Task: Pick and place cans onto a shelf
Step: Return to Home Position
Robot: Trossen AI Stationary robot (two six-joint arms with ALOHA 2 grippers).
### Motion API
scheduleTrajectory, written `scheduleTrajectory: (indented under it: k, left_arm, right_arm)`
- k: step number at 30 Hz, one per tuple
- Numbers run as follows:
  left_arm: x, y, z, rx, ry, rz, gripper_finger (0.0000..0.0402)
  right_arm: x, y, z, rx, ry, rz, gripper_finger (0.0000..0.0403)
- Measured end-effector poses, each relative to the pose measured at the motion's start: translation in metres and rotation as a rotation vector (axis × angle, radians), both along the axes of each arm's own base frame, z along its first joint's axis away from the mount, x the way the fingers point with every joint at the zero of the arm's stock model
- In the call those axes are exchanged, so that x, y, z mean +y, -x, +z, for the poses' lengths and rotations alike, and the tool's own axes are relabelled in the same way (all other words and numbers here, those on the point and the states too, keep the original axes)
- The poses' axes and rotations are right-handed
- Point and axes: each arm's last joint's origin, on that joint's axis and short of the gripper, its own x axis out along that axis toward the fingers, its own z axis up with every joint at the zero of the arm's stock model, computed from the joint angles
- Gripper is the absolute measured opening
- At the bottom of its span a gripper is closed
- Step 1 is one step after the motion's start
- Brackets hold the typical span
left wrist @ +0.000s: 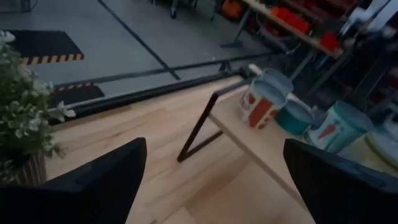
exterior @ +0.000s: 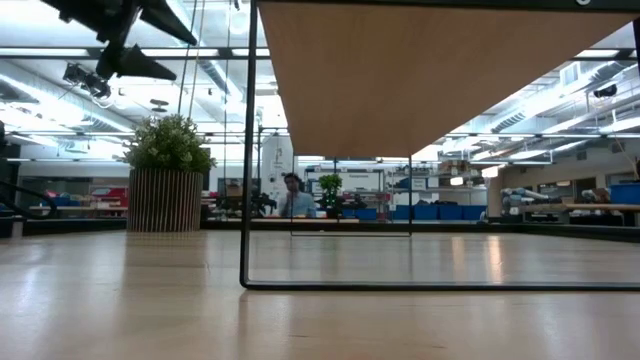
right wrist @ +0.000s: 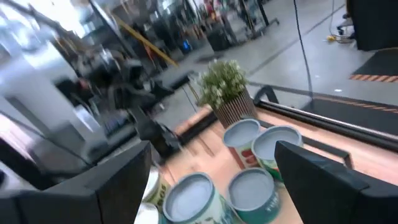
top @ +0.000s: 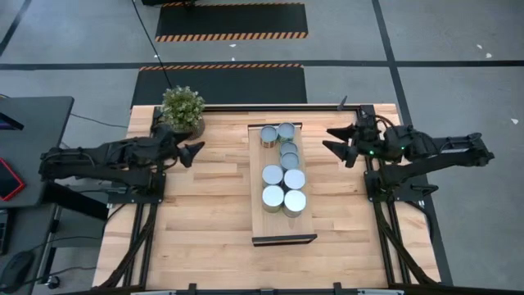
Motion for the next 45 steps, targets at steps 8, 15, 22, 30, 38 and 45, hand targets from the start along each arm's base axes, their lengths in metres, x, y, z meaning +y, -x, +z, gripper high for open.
scheduleTrajectory:
  k: [8,15,22,30,38,45]
  left_arm:
    - [0.001,0.026,-0.018,-0.097,0.018,0.032,0.0383]
    - [0.001,0.039,-0.046,-0.214,0.06,0.046,0.0362]
    - [0.001,0.037,-0.079,-0.333,0.113,0.054,0.0326]
    - [0.002,0.034,-0.1,-0.372,0.182,0.098,0.0278]
    - [0.0,0.032,-0.113,-0.392,0.249,0.134,0.0238]
    - [-0.006,0.028,-0.127,-0.391,0.309,0.107,0.0212]
  right_arm:
    - [-0.005,0.016,-0.043,-0.15,-0.13,-0.042,0.0348]
    - [-0.007,0.031,-0.054,-0.227,-0.165,-0.095,0.0347]
    - [-0.009,0.042,-0.072,-0.273,-0.209,-0.139,0.0347]
    - [-0.009,0.046,-0.108,-0.314,-0.28,-0.109,0.0347]
    - [-0.007,0.048,-0.125,-0.343,-0.269,-0.053,0.0347]
    - [-0.007,0.041,-0.148,-0.359,-0.341,-0.05,0.0347]
